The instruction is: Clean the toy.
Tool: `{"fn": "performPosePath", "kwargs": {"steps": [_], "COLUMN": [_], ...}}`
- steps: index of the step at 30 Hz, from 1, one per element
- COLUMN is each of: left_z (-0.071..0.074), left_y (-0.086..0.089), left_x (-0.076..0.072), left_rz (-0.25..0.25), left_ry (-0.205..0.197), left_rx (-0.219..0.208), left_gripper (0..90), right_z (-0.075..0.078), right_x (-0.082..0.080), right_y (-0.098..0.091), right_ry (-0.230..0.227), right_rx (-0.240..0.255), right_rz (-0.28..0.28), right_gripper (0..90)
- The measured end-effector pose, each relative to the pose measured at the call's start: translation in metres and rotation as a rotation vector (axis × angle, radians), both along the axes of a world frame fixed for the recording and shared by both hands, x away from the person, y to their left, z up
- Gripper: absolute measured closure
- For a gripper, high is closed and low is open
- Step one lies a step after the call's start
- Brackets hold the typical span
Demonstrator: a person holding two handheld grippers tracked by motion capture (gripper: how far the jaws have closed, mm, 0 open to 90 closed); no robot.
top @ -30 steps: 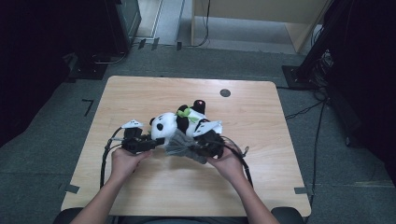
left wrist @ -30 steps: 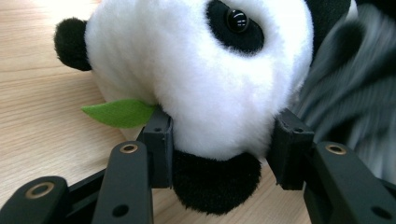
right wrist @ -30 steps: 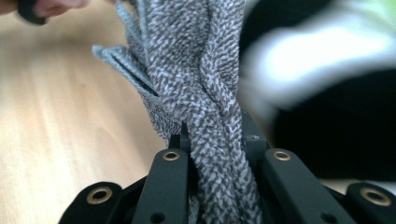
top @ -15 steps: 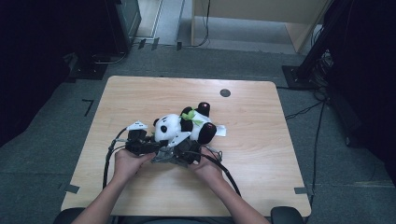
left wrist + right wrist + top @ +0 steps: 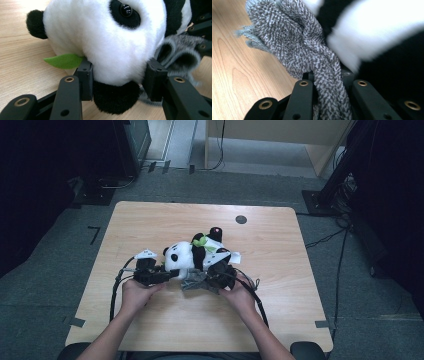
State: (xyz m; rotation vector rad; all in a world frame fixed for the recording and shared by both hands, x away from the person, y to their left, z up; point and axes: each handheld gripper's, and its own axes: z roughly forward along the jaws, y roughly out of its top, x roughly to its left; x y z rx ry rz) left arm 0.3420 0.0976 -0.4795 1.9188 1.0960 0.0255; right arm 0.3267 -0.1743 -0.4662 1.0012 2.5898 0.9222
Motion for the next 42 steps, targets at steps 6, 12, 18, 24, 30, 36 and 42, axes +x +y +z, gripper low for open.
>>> {"fn": "performPosePath", "kwargs": {"steps": [6, 12, 18, 24, 30, 36, 42], "left_z": [0.0, -0.001, -0.001, -0.001, -0.001, -0.002, -0.003], "left_y": [0.001, 0.004, 0.005, 0.006, 0.008, 0.009, 0.009], "left_x": [0.001, 0.002, 0.002, 0.002, 0.002, 0.002, 0.0], "left_rz": [0.007, 0.013, 0.012, 0.007, 0.004, 0.004, 0.002], "left_ry": [0.008, 0.014, 0.022, 0.019, 0.002, -0.013, -0.029], "left_rx": [-0.006, -0.014, -0.02, -0.018, -0.002, 0.002, 0.006], "left_gripper": [51.2, 51.2, 51.2, 51.2, 51.0, 50.3, 49.3], "right_z": [0.004, 0.011, 0.017, 0.026, 0.036, 0.039, 0.026], "right_x": [0.008, 0.012, 0.016, 0.02, 0.024, 0.031, 0.045], "right_y": [-0.021, -0.038, -0.054, -0.078, -0.111, -0.141, -0.166], "right_ry": [0.035, 0.022, 0.006, -0.019, -0.068, -0.097, -0.097], "right_rx": [0.035, 0.046, 0.053, 0.068, 0.094, 0.173, 0.199], "right_rz": [-0.046, -0.098, -0.14, -0.211, -0.302, -0.39, -0.461], "right_gripper": [78.6, 78.3, 78.2, 78.2, 78.2, 78.1, 77.9]}}
